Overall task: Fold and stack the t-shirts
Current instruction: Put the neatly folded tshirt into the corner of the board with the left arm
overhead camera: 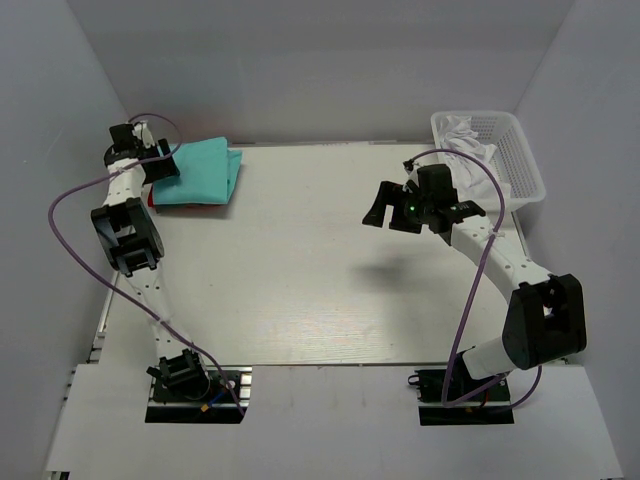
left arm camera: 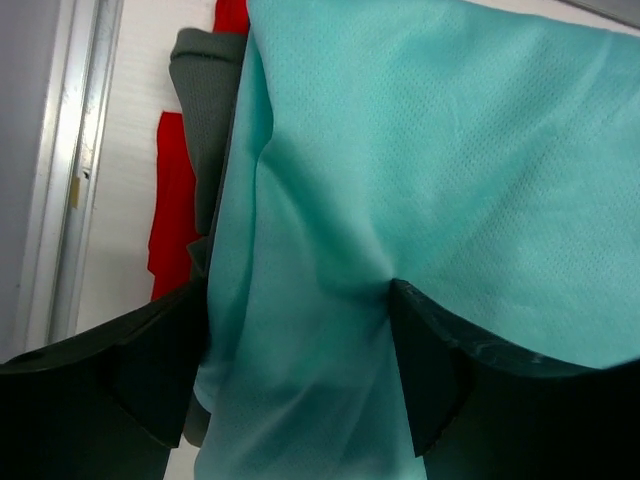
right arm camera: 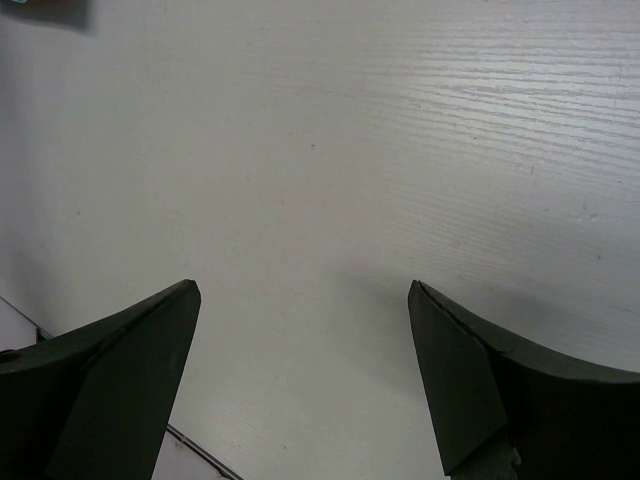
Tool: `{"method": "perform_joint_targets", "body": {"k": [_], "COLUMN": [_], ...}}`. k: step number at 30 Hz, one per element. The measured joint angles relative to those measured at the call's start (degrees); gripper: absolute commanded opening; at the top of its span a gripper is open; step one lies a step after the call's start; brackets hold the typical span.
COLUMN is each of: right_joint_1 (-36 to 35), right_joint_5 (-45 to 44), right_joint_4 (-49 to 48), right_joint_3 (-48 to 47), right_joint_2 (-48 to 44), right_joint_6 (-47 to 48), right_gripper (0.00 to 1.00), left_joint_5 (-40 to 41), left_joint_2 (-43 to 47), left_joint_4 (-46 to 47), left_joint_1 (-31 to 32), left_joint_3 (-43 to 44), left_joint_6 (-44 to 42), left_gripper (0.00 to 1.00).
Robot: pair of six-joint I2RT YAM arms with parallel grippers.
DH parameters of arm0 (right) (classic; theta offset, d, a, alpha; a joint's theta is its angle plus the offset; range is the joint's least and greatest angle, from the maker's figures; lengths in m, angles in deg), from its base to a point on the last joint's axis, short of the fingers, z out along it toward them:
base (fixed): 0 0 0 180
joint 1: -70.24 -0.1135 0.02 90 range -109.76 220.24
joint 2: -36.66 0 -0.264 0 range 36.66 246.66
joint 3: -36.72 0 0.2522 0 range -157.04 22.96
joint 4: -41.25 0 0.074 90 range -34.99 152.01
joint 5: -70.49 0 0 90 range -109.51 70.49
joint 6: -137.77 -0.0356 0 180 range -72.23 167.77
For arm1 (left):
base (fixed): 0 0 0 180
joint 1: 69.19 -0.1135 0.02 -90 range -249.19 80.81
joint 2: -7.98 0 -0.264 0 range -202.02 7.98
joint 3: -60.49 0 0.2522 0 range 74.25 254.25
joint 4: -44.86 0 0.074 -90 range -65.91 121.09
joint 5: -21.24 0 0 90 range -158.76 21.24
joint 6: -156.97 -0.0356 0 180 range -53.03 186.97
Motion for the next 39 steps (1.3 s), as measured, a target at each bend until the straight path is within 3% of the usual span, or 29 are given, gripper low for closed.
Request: {"method": "perform_joint_targets", "body": {"k": [2, 10, 12, 15, 24, 39], "right_joint_1": [0.0, 0.0, 0.0, 0.0, 0.0, 0.0], "right_joint_5": [0.0, -0.2, -0.2, -0.2, -0.2, -0.2], "right_joint_4": [0.0, 0.0, 0.0, 0.0, -0.1, -0.6], "right_joint_3": [0.0, 0.0, 0.0, 0.0, 0.0, 0.0], "right_joint_2": [0.0, 0.0, 0.0, 0.0, -0.3, -0.3], "right_joint_6": [0.0, -0.1, -0.2, -0.3, -0.4, -0.4], "right_gripper": [0.90, 0.90, 0.90, 0.90, 0.90, 0.90], "left_joint_5": [0.0, -0.2, -0.3, -0.4, -0.1, 1.5], "left_joint_2": [-0.5, -1.1, -0.8, 0.2, 6.1, 5.2], "left_joint_4": [-0.5, -1.4, -1.3, -1.1, 2.0, 2.5], "left_joint_1": [0.0, 0.1, 0.1, 0.1, 0.1, 0.1], "left_joint_3": [0.1, 0.5, 0.5, 0.4, -1.7, -1.5], "left_joint_6": [0.2, 0.5, 0.7, 1.0, 0.9, -0.8], "left_gripper": [0.67, 0.39, 0.18, 0.00, 0.00, 0.00]}}
